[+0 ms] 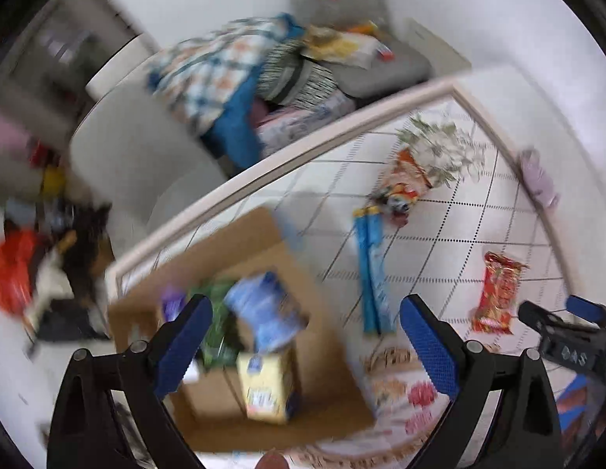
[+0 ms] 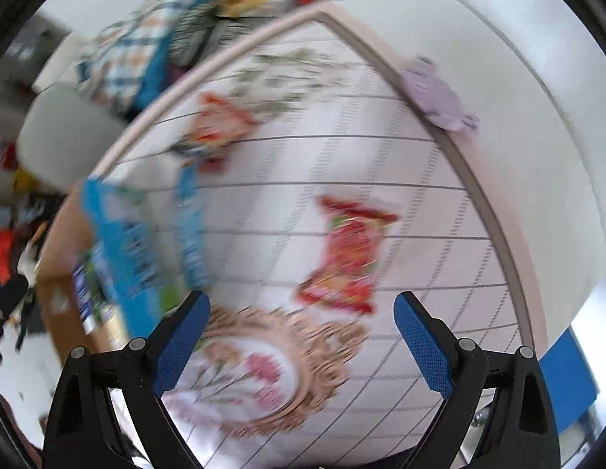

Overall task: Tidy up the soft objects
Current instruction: 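Grasp the orange snack bag with left tool while right tool grasps the red-green snack bag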

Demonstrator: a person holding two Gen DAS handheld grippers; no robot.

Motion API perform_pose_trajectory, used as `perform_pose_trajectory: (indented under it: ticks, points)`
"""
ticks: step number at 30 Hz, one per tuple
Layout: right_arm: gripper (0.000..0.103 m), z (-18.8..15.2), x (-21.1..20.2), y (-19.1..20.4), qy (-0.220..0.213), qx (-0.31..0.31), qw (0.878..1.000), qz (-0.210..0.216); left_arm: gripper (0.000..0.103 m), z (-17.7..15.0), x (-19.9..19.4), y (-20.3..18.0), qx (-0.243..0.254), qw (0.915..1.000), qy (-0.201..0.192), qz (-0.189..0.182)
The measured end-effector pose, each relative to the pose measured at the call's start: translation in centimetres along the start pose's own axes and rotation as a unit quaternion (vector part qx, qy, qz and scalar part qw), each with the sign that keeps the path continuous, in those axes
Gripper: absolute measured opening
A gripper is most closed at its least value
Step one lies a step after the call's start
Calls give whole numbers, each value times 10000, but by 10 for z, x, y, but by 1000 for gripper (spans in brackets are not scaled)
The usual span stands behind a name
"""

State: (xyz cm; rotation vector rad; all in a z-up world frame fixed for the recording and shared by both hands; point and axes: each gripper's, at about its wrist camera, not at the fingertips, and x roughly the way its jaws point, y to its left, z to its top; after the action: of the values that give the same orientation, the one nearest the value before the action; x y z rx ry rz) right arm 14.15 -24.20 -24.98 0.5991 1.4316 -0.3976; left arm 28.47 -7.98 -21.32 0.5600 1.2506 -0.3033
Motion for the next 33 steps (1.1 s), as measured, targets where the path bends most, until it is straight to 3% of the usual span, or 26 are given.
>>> perform_pose_trajectory:
  ticks: [4,8,13,15,19,21,23,24,28,30,33]
  points:
    - [97,22,48,-37,373,474,9982,31,98,42,60,-51,775,9952,406,427]
    - [97,32,98,-45,836,733,9936,172,98,64,112,-84,1163,9888,849,394]
    - [97,33,136,-48,1109,887,9898,142,98,77,152,-108,1488,9814,1117,471]
    - [96,31,147,-52,1251,1066,9859,312,98,83,162,-115,1537,9802,1168,438]
    - [79,35,142,-50,1146,963,9885,206,98,98,180,-122,1574,9784,1285,378]
    - [63,39,139,-51,1057,861,9906,82,98,106,187,-125,1654,9767,1317,368]
    - [59,42,138,-53,1042,762,9916,30,90,110,191,-129,1719,9758,1312,320]
    - [59,44,139,-55,1073,733,9915,45,75,111,193,-130,1750,9750,1331,332]
    - [59,46,141,-48,1079,439,9931,-100,52,112,195,-135,1647,9771,1346,77]
    - [58,45,143,-31,1027,261,9940,-275,45,111,196,-135,1533,9786,1376,-5]
    - [54,37,145,-11,895,-6,9946,-518,43,109,195,-130,1312,9809,1432,-110]
